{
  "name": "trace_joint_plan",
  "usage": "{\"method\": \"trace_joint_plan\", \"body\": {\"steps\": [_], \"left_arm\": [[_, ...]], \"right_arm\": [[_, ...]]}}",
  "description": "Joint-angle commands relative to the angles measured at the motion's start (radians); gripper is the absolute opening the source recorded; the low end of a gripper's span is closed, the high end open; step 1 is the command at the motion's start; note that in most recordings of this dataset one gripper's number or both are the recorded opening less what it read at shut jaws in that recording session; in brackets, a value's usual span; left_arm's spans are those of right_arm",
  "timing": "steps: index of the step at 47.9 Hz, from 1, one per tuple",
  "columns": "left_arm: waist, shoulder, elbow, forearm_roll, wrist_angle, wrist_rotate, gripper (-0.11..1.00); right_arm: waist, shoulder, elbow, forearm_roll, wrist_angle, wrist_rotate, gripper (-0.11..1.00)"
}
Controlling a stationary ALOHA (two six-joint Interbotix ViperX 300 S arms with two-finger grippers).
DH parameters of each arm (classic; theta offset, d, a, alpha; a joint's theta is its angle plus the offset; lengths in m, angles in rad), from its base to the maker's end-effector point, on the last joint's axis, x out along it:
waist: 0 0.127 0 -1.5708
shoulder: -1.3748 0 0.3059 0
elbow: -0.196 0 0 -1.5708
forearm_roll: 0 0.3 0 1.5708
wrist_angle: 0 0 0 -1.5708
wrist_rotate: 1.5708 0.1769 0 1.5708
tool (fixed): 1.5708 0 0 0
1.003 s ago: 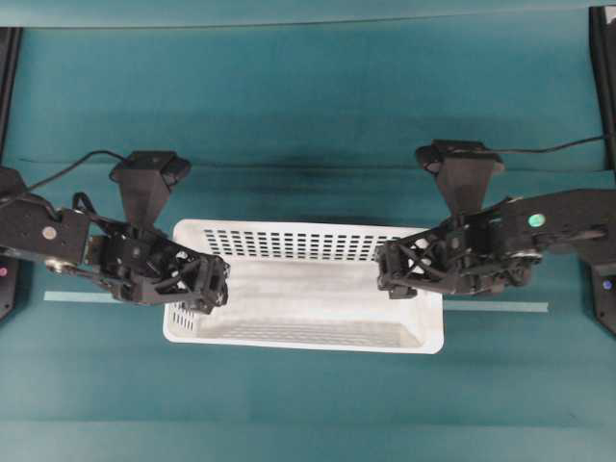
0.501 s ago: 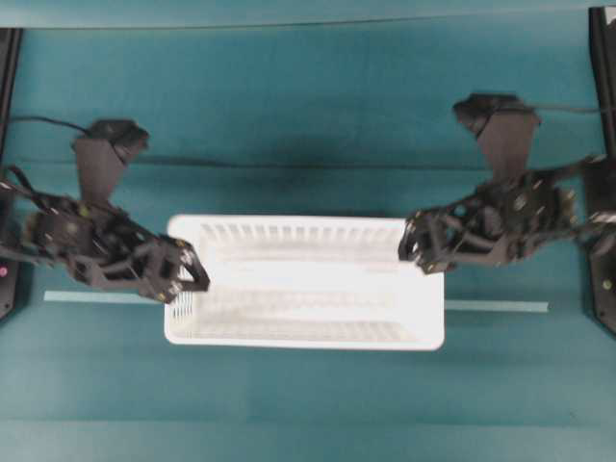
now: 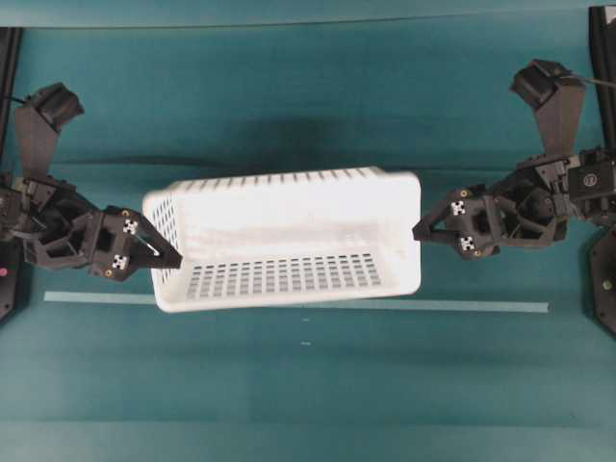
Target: Lift the white basket with both hands.
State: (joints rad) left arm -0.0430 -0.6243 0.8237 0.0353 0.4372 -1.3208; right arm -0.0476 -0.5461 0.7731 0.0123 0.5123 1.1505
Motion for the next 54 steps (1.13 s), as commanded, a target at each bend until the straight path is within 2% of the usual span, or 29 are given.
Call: {"method": "trace_joint_plan", "body": {"steps": [1, 5, 14, 24, 31, 36, 40, 44, 54], "left_arm": [[-0.006, 0.005, -0.015, 0.003, -0.032, 0.032, 0.88], [-0.006, 0.002, -0.015, 0.003, -0.043, 0.097, 0.88], [-0.005, -0.041, -0.028, 0.003, -0.043, 0.238, 0.88], [-0.005, -0.123, -0.018, 0.003, -0.081, 0.383, 0.88], [-0.005, -0.176, -0.005, 0.003, -0.112, 0.518, 0.88], [-0.005, -0.215, -0.003, 0.003, -0.121, 0.649, 0.88], [-0.005, -0.245, -0.002, 0.003, -0.132, 0.726, 0.88], [-0.005, -0.279, 0.002, 0.003, -0.137, 0.785, 0.87], [-0.006, -0.359, 0.006, 0.003, -0.133, 0.851, 0.87]], "right_arm": [[0.002, -0.005, -0.005, -0.003, -0.014, -0.012, 0.95], [0.005, -0.012, 0.000, -0.003, -0.044, -0.046, 0.95], [0.021, -0.023, 0.000, -0.005, -0.133, -0.207, 0.95], [0.043, -0.044, 0.002, -0.003, -0.259, -0.471, 0.95], [0.043, -0.080, 0.023, -0.003, -0.336, -0.650, 0.95], [0.043, -0.114, 0.038, -0.003, -0.373, -0.752, 0.95], [0.043, -0.152, 0.054, -0.003, -0.387, -0.805, 0.95], [0.043, -0.192, 0.066, -0.003, -0.387, -0.830, 0.95], [0.043, -0.308, 0.101, -0.003, -0.377, -0.836, 0.95]]}}
